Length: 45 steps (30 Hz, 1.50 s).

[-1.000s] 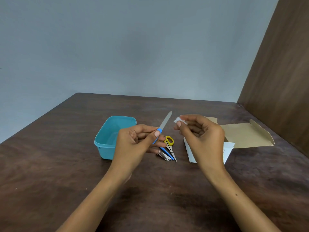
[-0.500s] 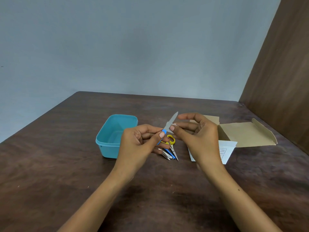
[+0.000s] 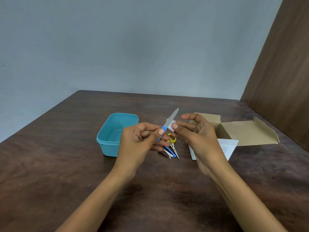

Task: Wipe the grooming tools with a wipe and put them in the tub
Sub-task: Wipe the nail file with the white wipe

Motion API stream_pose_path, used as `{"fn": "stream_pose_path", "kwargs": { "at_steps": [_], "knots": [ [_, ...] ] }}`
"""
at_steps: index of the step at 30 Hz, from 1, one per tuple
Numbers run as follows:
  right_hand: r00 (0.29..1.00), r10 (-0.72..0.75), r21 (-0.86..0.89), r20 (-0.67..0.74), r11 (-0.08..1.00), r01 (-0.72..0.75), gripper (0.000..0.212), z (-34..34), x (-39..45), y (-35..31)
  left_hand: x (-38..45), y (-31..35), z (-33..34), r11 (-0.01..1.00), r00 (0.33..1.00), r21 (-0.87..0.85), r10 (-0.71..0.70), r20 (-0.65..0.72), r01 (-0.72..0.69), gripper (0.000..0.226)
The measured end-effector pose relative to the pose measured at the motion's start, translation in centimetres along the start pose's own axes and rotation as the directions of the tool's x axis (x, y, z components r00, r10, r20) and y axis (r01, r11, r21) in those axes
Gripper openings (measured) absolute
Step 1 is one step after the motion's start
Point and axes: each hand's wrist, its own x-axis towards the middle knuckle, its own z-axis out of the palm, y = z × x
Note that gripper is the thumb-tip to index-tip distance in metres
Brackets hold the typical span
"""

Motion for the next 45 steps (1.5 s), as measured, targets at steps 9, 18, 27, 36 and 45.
{"fn": "stream_pose_path", "kwargs": {
  "at_steps": [9, 18, 27, 36, 45],
  "knots": [
    [0.999, -0.008, -0.058, 0.037, 0.998, 0.010, 0.027, 0.0, -0.1, 0.0, 0.0, 0.2, 0.0, 1.000, 1.000, -0.020, -0.015, 0.022, 0.015, 0.012],
    [1.000, -0.010, 0.130, 0.009, 0.991, 0.009, 0.030, -0.2, 0.0, -0.8, 0.0, 0.2, -0.1, 0.999, 0.999, -0.042, -0.006, 0.045, 0.008, 0.011],
    [0.995, 0.078, 0.156, 0.056, 0.984, -0.086, 0.030, -0.3, -0.1, -0.6, 0.1, 0.1, -0.1, 1.000, 0.997, -0.010, -0.028, 0.068, 0.028, 0.007],
    [0.995, 0.099, 0.234, 0.008, 0.967, -0.098, 0.031, -0.6, 0.1, -1.4, 0.2, 0.0, -0.3, 0.999, 0.996, -0.006, -0.044, 0.072, 0.045, 0.009],
    [0.991, -0.038, 0.200, -0.126, 0.978, 0.063, 0.029, -1.3, 0.6, -1.7, 0.2, 0.0, -0.4, 0.999, 0.997, 0.015, -0.051, 0.059, 0.050, 0.009]
  ]
}}
